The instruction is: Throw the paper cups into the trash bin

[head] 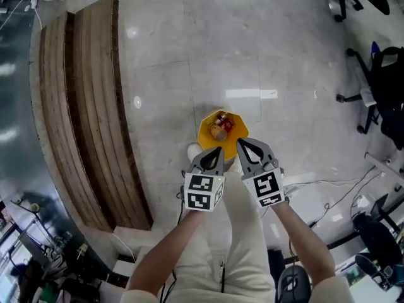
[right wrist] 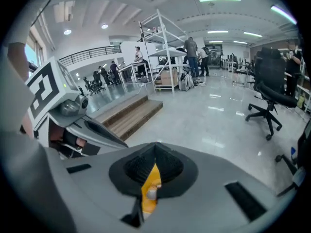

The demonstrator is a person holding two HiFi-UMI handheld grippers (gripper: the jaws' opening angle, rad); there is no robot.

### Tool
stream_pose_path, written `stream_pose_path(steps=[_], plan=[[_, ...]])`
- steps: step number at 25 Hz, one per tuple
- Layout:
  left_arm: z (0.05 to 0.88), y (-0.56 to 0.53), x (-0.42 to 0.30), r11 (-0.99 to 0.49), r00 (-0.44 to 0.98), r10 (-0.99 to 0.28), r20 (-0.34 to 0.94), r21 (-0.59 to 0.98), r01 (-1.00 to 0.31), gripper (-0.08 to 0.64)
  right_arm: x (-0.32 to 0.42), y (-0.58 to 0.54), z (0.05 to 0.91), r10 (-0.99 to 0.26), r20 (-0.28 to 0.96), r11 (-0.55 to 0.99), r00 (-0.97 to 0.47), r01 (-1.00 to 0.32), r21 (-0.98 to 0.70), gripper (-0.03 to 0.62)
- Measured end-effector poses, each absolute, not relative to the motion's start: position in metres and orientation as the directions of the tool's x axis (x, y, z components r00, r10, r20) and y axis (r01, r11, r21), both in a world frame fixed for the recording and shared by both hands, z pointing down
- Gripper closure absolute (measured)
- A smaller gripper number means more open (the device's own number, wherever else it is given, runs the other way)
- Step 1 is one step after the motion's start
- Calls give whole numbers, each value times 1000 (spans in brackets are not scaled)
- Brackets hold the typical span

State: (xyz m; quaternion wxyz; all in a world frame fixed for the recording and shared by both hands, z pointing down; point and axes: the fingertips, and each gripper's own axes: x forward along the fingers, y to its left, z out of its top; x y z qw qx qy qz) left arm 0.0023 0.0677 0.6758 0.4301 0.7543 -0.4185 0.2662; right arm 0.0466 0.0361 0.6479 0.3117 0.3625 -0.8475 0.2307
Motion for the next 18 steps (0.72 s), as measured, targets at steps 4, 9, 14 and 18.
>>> stream_pose_path(steps=[4,9,14,18], plan=[[608,58,-3,-302,510,-467,722,412,-860,555,36,39,585,-483,653,678,-583,-721,-143,586],[514,57,-10,-347,531,-539,653,402,-847,555,37,46,497,-505,619,702,-601,-704,-111,586],[426,59,-6,-477,579,-596,557,335,-813,555,32,56,416,-533,556,737,-638,-673,-67,586],[364,73,2,-576,616,-600,510,258,-775,555,33,71,354,-552,500,743,-667,-666,-68,586]])
